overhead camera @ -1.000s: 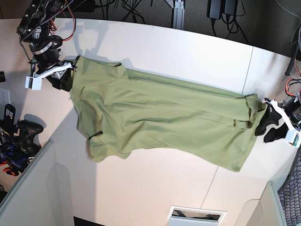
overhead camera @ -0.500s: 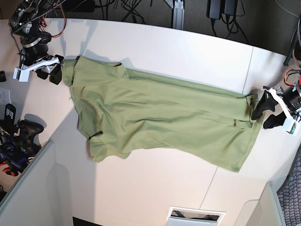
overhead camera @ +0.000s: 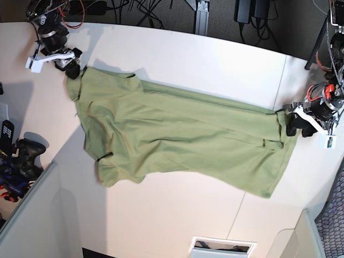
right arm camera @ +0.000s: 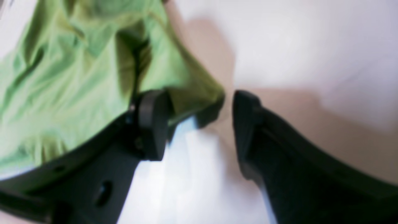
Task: Layout the t-shirt on the table in an organized manner, then fold the t-shirt properly
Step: 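Lower the folded edge with both grippers and release it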
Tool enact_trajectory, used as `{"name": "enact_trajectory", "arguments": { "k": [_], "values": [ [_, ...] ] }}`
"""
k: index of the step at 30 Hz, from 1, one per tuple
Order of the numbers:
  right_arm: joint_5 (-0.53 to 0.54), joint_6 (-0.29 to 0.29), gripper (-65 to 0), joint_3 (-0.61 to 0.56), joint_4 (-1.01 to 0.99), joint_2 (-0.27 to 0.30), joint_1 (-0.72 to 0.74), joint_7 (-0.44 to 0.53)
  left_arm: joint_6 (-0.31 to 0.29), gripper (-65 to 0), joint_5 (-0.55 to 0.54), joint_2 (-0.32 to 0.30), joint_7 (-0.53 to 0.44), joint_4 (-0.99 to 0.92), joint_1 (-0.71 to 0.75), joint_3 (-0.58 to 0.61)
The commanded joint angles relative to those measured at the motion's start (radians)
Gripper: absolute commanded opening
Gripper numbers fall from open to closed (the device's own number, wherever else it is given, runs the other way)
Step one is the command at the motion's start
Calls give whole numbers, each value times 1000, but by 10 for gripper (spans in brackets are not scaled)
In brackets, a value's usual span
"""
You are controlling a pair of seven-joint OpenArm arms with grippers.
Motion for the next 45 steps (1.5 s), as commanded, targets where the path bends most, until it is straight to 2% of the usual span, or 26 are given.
{"name": "enact_trajectory", "arguments": {
  "k": [1,5,13,22,23,24,26,29,30,31,32,36,39,42,45],
  "values": [
    [0,-5,-313,3,-10,13,17,-3,19,-254,-8,-9,-21,11,-13,-8],
    [2,-5,-313,3,-56,10,50,-3,41,-254,-6,13,-27,-34,-15,-8],
    [7,-5,-314,-1,-61,2,63,-12,42,-254,-5,70,-38,-168,-64,-8],
    [56,-3,-316,-10,-61,-37,63,-30,41,-255,22,71,-49,-194,-82,-5],
    [56,-3,-320,-16,-61,-39,63,-29,41,-255,26,71,-50,-194,-82,-5],
    [56,-3,-350,-23,-61,-40,63,-29,41,-261,29,71,-50,-194,-82,-5],
    [56,-4,-453,-31,-61,-40,63,-29,40,-339,28,71,-61,-194,-82,-5],
    [55,-4,-635,-31,-61,-39,63,-14,40,-557,29,70,-108,-194,-80,-5],
    [55,-3,-650,-31,-61,-39,63,-13,39,-628,32,70,-108,-194,-80,-5],
    [55,-3,-650,-31,-61,-39,63,-11,34,-650,37,70,-108,-194,-80,-5],
    [55,-3,-650,-31,-61,-39,63,-11,8,-650,48,70,-108,-194,-80,-5],
    [55,-3,-650,-31,-60,-36,62,-13,-162,-650,68,61,-77,-194,-79,-5],
    [65,-3,-650,-31,-50,-22,61,-48,-262,-650,14,37,-47,-193,-73,-5],
    [118,-1,-650,-31,-25,2,41,-86,-410,-650,-43,-1,-23,-154,-39,-6],
    [138,4,-650,-31,5,20,-3,-90,-415,-650,-61,-33,-23,-67,36,-6]
  ]
}}
